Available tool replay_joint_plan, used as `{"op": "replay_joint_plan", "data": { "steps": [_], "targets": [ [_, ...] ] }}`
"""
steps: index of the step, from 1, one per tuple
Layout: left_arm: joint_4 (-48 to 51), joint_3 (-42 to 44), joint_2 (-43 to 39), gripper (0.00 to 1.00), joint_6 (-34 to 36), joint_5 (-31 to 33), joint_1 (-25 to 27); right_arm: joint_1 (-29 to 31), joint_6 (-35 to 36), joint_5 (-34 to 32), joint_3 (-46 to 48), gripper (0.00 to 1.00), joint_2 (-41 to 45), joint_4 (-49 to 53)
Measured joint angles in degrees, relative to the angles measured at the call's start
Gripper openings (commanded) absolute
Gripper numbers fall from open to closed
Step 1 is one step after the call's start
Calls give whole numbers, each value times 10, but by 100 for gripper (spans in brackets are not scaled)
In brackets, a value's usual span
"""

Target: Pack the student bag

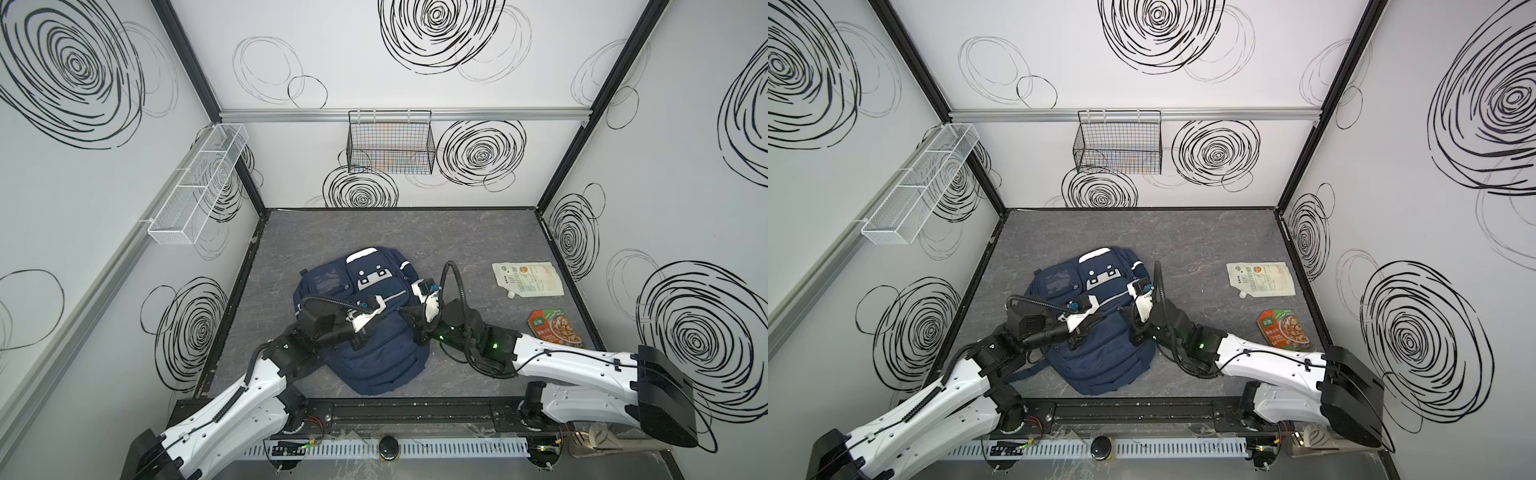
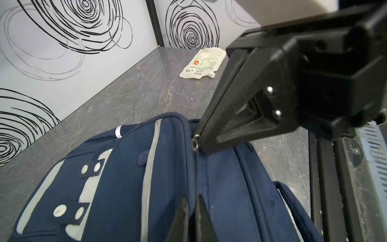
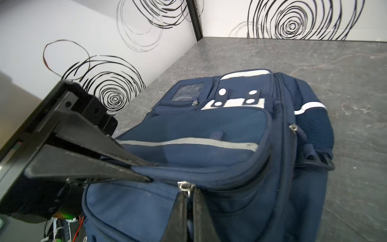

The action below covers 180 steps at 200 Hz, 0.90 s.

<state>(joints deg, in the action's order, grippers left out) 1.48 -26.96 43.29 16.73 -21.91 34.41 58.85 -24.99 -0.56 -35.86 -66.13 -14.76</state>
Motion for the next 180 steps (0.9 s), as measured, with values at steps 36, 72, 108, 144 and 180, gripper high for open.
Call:
{"op": "replay_joint_plan", "data": {
  "steps": [36,72,108,144,180],
  "targets": [
    [-4,0,-10,0,3,6,-2,-73,-32,54,15,0,27,8],
    [-1,1,-13,25,4,5,-2,-84,-44,89,21,0,34,6],
    [-5,1,-15,56,0,-2,-5,-47,-44,60,23,0,34,5],
    [-7,1,-3,49,-2,-19,-5,17,-29,35,17,0,17,-14],
    [-7,1,2,32,-3,-34,-4,50,-10,35,6,0,-7,-22]
  ]
}}
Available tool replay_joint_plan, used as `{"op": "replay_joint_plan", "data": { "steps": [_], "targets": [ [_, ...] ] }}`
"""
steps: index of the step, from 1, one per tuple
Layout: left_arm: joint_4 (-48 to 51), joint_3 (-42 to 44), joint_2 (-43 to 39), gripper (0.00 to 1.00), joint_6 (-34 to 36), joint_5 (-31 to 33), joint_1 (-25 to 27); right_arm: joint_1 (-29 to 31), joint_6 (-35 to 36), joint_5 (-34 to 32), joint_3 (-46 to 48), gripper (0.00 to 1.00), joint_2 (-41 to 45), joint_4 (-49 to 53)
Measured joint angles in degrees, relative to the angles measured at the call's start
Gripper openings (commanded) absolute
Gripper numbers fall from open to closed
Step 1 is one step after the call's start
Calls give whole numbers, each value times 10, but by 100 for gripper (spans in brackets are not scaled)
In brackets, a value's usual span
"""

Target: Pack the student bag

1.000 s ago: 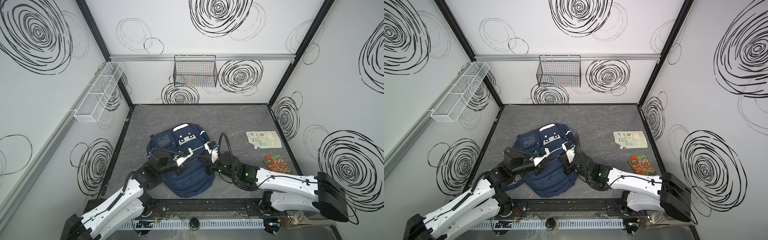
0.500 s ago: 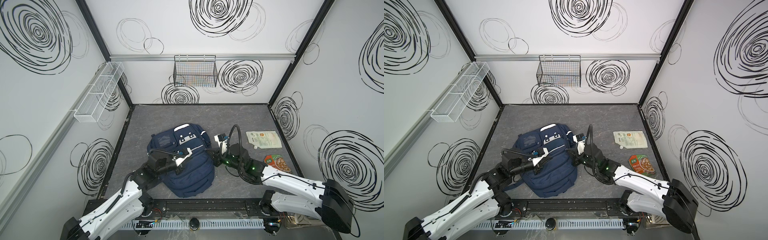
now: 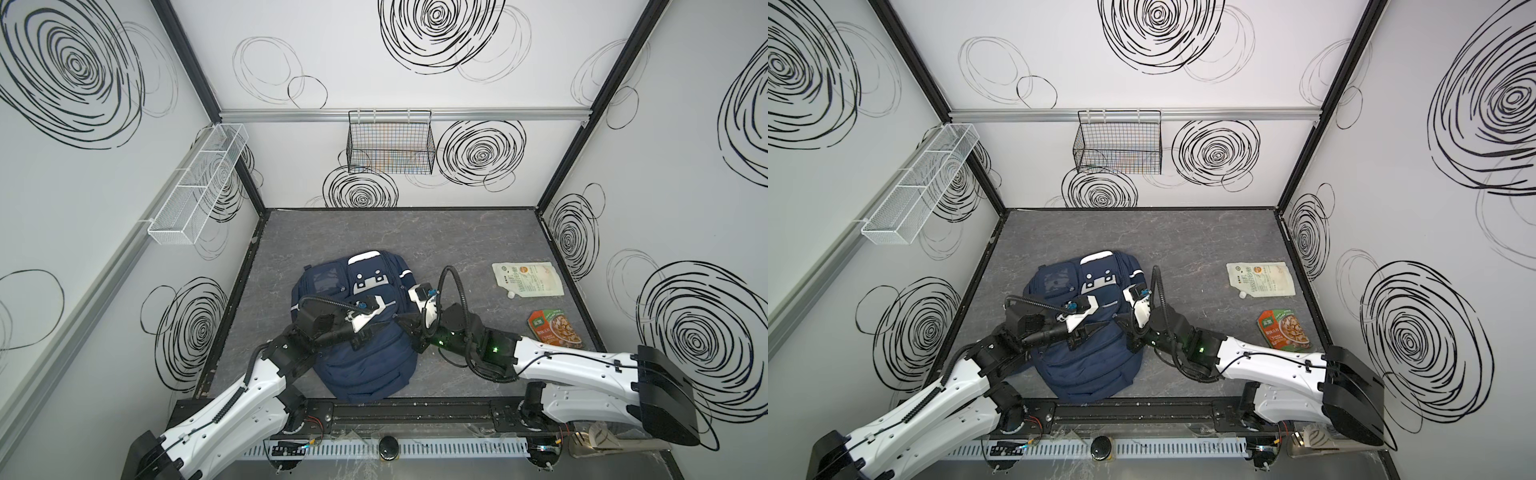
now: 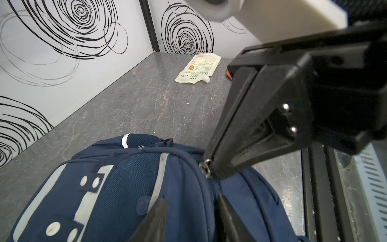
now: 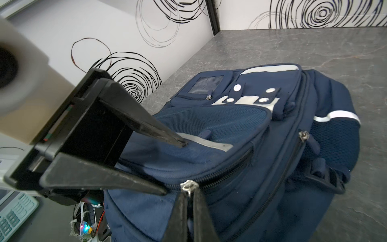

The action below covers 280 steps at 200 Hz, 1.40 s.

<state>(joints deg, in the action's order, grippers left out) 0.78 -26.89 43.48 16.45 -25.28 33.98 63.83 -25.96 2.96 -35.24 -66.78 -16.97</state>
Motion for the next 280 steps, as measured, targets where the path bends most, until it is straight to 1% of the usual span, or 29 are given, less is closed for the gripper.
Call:
{"op": "replay_joint_plan", "data": {
  "steps": [21,24,26,64,88,104,123,141,163,165,167,171,173,176,180,192,202,223,253,280],
  "targets": [
    [1,0,0,7,1,-7,1,1,8,-4,-4,0,-4,-1],
    [0,0,0,5,2,-7,2,1,9,-5,-4,0,-4,-1],
    [0,0,0,0,4,-7,2,2,10,-6,-4,0,-4,-1],
    [1,0,-2,0,7,-7,2,-3,16,-30,-4,0,-4,2],
    [0,0,-7,0,8,0,2,-39,13,-14,-4,0,-1,2],
    [-5,0,-10,0,9,3,2,-77,2,17,1,0,0,1],
    [-7,0,-10,0,10,5,3,-103,-14,58,5,0,0,0],
    [-8,0,-10,0,10,5,4,-118,-26,92,5,0,0,0],
    [-7,0,-10,0,11,4,4,-127,-40,116,5,0,0,0],
    [-7,0,-10,1,11,4,4,-128,-41,118,5,0,0,0],
    [-7,0,-10,10,11,4,4,-128,-42,120,5,0,0,0],
    [-7,0,-10,24,11,4,4,-129,-45,122,5,0,0,0],
    [-7,0,-10,30,11,4,4,-129,-46,123,5,0,0,0],
    [-8,0,-10,35,11,4,4,-129,-48,124,5,0,0,0],
    [-8,0,-10,38,10,5,4,-129,-50,124,5,0,0,0],
    [-9,0,-12,41,7,9,3,-134,-54,114,7,0,0,7],
    [-12,0,-12,46,4,9,3,-136,-54,102,10,0,0,10],
    [-14,0,-2,47,2,-2,3,-121,-47,79,11,0,0,8],
    [-10,0,33,46,0,-16,4,-75,-26,44,8,0,0,6],
    [-6,-6,45,45,-7,-17,7,-60,-19,36,5,0,-2,5]
  ]
}}
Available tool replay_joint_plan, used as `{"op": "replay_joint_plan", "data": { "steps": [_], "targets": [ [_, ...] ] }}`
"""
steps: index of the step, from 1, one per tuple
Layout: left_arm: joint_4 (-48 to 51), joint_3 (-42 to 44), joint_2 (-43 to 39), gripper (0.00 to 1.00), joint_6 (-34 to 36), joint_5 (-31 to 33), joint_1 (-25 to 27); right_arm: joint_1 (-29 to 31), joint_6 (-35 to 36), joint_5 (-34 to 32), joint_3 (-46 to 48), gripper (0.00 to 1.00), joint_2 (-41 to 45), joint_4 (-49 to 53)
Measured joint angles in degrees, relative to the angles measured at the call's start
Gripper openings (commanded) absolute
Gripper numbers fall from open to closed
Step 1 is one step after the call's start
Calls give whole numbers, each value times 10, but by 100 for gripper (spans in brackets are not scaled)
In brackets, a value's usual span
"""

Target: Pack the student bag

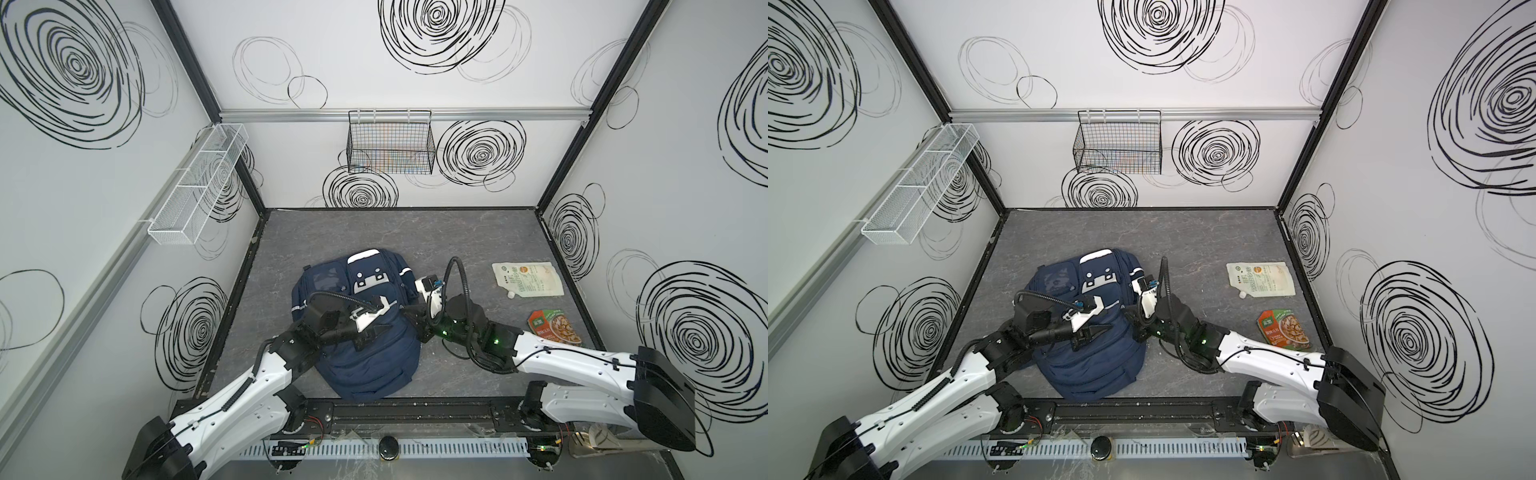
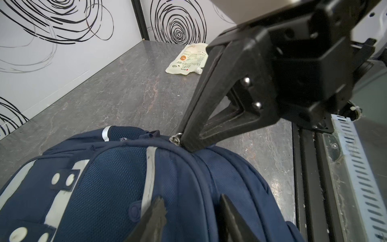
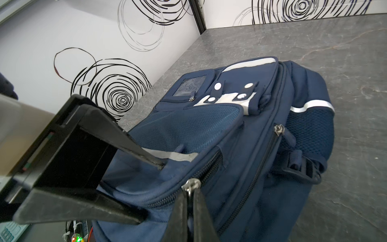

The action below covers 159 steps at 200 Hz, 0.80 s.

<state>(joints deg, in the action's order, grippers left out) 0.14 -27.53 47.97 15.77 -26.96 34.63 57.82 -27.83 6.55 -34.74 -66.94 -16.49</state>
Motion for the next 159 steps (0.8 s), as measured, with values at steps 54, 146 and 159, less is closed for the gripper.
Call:
{"op": "replay_joint_plan", "data": {
  "steps": [54,146,159],
  "targets": [
    [6,-4,-15,32,16,8,5,15,6,9,-4,0,-5,-2],
    [20,7,-57,0,39,26,5,17,24,11,-21,0,-18,-1],
    [19,8,-59,0,39,26,5,17,23,0,-21,0,-16,0]
  ]
}}
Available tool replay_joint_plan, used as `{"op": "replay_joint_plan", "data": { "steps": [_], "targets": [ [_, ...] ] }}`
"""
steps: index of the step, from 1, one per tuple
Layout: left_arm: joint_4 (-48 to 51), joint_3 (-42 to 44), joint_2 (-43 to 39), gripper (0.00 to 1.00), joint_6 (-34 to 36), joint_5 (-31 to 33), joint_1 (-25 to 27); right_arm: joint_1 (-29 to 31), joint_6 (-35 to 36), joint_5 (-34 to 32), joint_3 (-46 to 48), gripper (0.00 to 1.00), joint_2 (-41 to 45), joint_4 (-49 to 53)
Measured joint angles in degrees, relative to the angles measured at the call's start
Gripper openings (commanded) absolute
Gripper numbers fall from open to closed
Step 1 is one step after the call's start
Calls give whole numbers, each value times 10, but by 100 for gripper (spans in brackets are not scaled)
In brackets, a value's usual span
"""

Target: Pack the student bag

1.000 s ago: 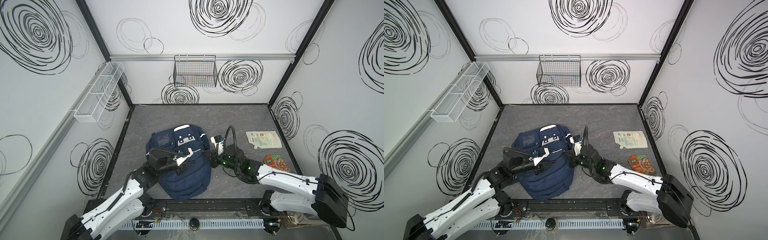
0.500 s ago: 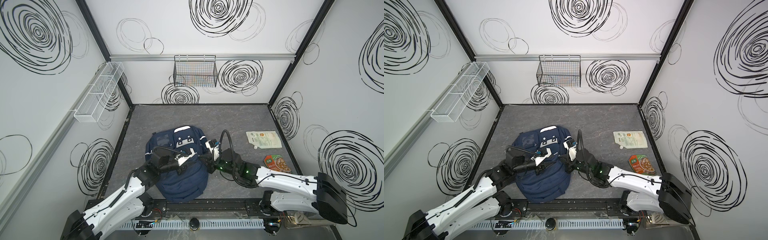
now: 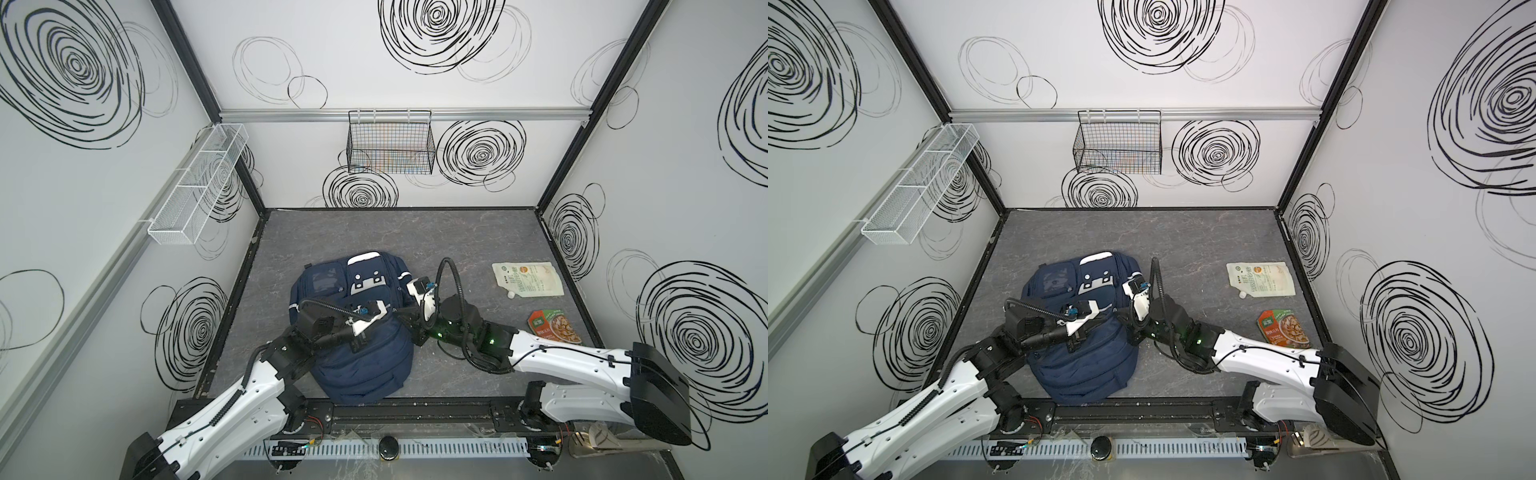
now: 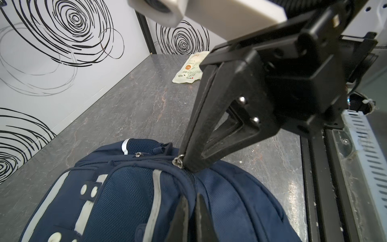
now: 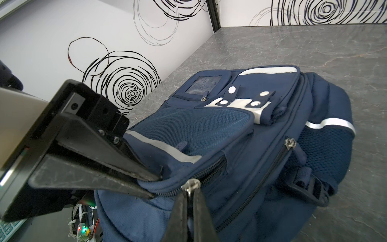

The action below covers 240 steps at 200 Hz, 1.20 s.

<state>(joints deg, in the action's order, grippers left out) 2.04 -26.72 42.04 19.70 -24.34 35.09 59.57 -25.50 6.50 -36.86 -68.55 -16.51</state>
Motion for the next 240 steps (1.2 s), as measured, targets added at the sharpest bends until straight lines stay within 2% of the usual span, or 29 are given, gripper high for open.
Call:
{"op": "replay_joint_plan", "data": {
  "steps": [25,102,195,240],
  "targets": [
    [-4,4,-9,0,0,0,0,-10,-3,-2,5,0,8,1],
    [-13,17,-19,0,7,-21,0,-87,-26,108,6,0,-17,0],
    [-13,24,-26,0,19,-28,-2,-111,-24,154,-16,0,-56,1],
    [-22,26,-26,0,21,-10,-2,-132,-10,184,-30,0,-64,13]
  ]
}}
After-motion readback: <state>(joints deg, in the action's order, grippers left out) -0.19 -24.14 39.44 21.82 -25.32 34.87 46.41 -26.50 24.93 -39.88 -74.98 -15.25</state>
